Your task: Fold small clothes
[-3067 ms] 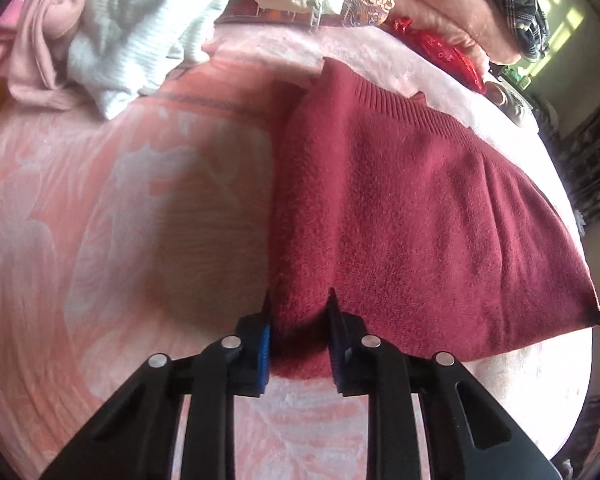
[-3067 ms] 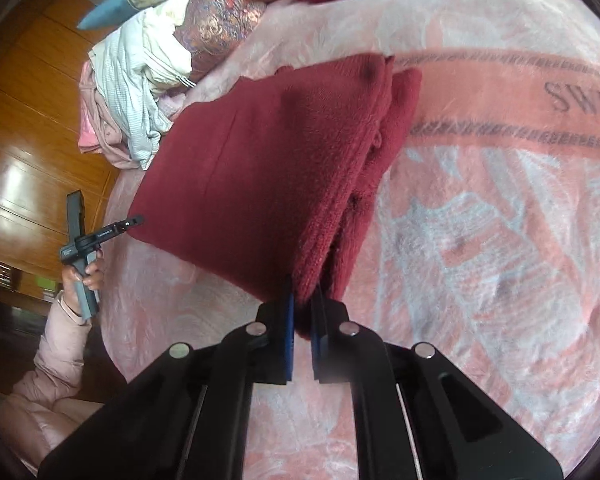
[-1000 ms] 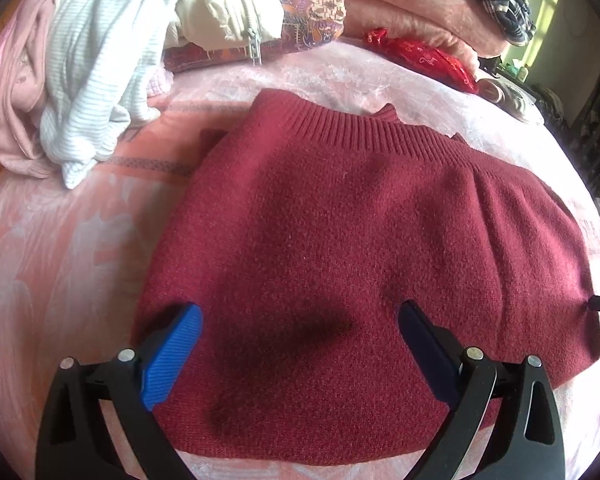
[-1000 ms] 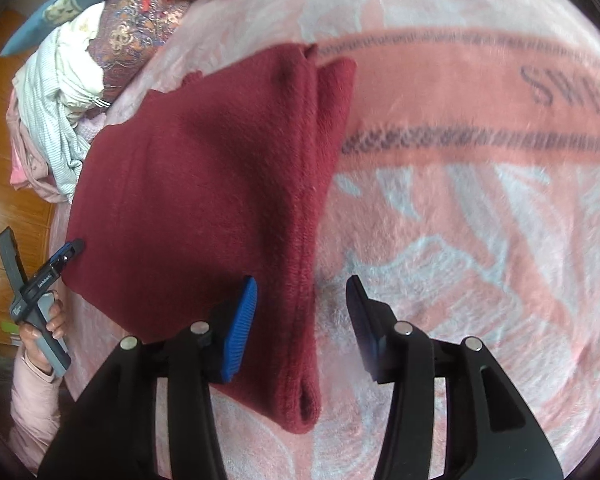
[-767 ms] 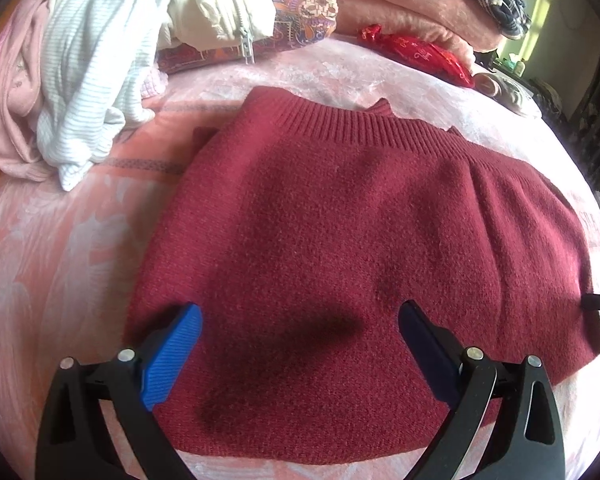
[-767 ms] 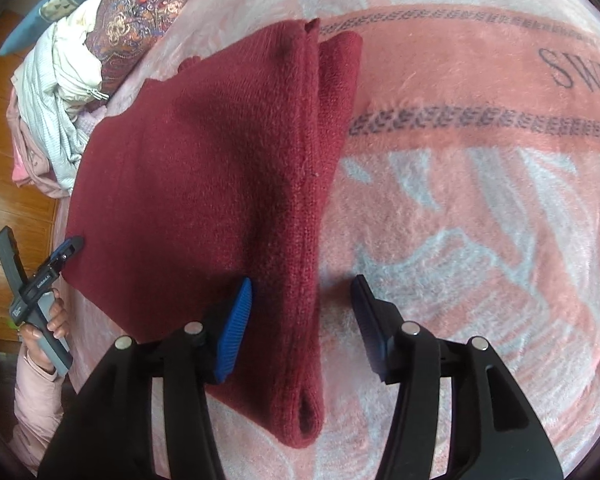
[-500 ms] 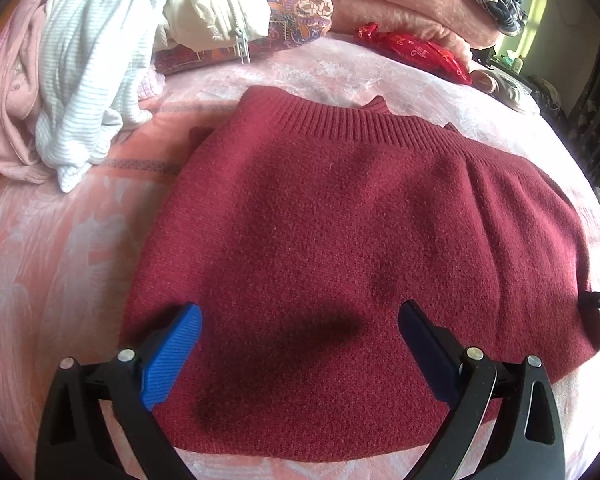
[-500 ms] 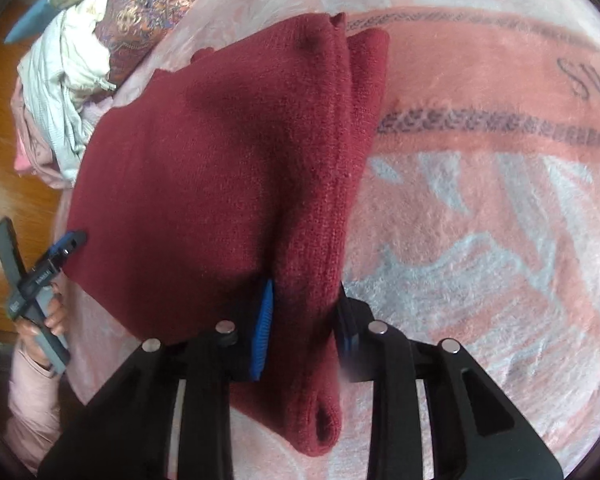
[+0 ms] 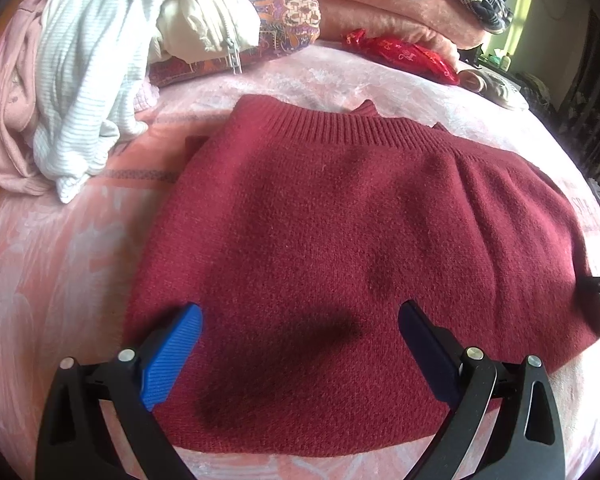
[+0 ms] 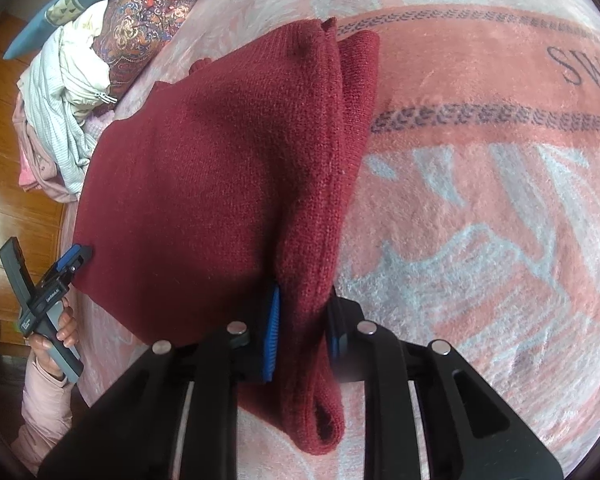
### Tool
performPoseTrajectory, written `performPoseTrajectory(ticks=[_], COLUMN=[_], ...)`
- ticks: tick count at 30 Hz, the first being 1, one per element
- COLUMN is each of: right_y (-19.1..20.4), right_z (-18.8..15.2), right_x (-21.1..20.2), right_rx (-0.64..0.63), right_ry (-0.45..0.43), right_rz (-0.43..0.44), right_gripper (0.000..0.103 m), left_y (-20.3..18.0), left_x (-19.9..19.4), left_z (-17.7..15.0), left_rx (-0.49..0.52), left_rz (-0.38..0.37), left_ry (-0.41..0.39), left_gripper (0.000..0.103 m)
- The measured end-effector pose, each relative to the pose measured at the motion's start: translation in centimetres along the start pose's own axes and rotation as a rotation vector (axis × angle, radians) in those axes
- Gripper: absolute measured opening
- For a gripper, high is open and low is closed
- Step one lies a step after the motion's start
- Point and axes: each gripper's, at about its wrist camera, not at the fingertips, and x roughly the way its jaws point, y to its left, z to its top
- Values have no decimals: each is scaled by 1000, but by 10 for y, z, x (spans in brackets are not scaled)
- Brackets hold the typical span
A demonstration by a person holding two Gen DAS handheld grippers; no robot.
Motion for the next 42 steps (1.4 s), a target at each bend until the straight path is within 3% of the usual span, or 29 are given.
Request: performPoseTrajectory(ticks=[13, 23, 35, 42], right_y=[25, 112, 224, 251], right_z=[9, 34, 39, 33], right_x=[-23, -27, 24, 69], right_rx=[56, -77, -305, -367], right_ry=[-37, -40, 36, 109], right_rz=[32, 27, 62, 11], right_gripper=[14, 13, 13, 13], left_y=[11, 16, 19, 22], left_x=[-7, -11, -13, -15], left_z=[-5, -7, -12, -15], left_rx=[15, 10, 25, 35], left_rz=[-59, -81, -90, -98], left_ry=[-34, -43, -48, -50], left_gripper=[99, 99, 99, 99])
